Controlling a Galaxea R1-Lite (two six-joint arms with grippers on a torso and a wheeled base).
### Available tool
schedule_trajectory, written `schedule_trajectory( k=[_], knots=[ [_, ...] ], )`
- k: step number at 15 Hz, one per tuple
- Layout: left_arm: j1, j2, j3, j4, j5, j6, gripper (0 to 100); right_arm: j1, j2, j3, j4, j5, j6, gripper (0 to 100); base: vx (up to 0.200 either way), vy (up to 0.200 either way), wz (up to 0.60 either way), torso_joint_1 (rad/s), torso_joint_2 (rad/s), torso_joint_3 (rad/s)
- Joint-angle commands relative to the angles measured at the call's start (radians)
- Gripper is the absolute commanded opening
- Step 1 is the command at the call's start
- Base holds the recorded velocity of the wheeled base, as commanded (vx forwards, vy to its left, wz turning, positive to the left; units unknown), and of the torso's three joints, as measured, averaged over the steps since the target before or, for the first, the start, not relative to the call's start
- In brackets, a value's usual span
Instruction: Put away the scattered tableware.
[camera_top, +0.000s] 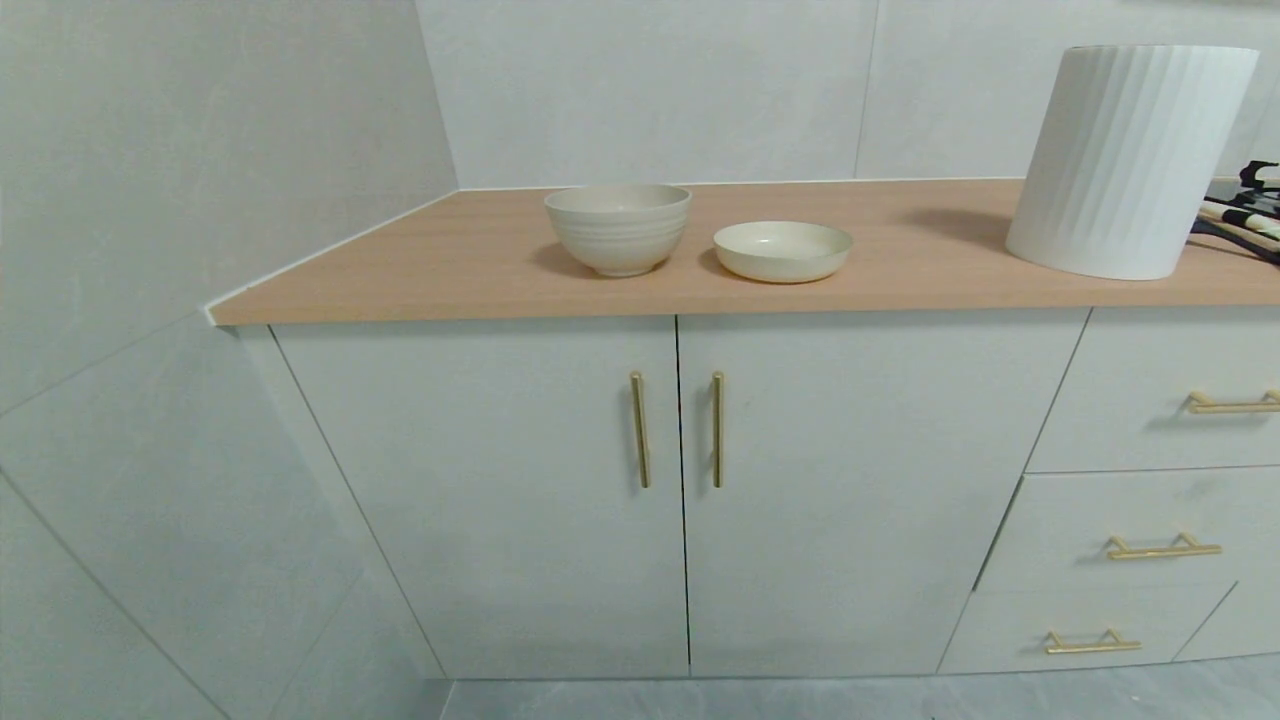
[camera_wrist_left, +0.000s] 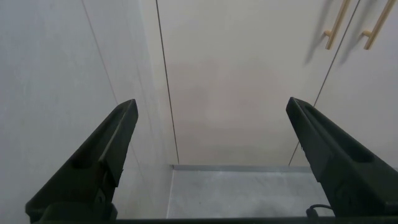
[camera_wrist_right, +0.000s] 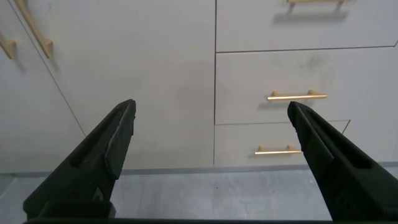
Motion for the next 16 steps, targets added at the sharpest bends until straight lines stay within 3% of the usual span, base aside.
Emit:
schedule_trajectory(
  k=[1,6,9,11,16],
  knots=[
    [0.0,0.0,0.0,0.0,0.001,0.0,100,0.0,0.001,0.0,0.0,0.004,-0.001,100,0.0,0.0,0.0,0.0,0.0,0.0],
    [0.0,0.0,0.0,0.0,0.001,0.0,100,0.0,0.001,0.0,0.0,0.015,-0.029,100,0.0,0.0,0.0,0.0,0.0,0.0],
    [0.0,0.0,0.0,0.0,0.001,0.0,100,0.002,0.012,-0.121,-0.027,0.156,0.022,100,0.0,0.0,0.0,0.0,0.0,0.0],
    [0.0,0.0,0.0,0.0,0.001,0.0,100,0.005,0.139,-0.164,-0.02,0.244,0.046,100,0.0,0.0,0.0,0.0,0.0,0.0],
    [0.0,0.0,0.0,0.0,0.001,0.0,100,0.012,0.55,-0.241,-0.026,0.273,-0.021,100,0.0,0.0,0.0,0.0,0.0,0.0]
  ],
)
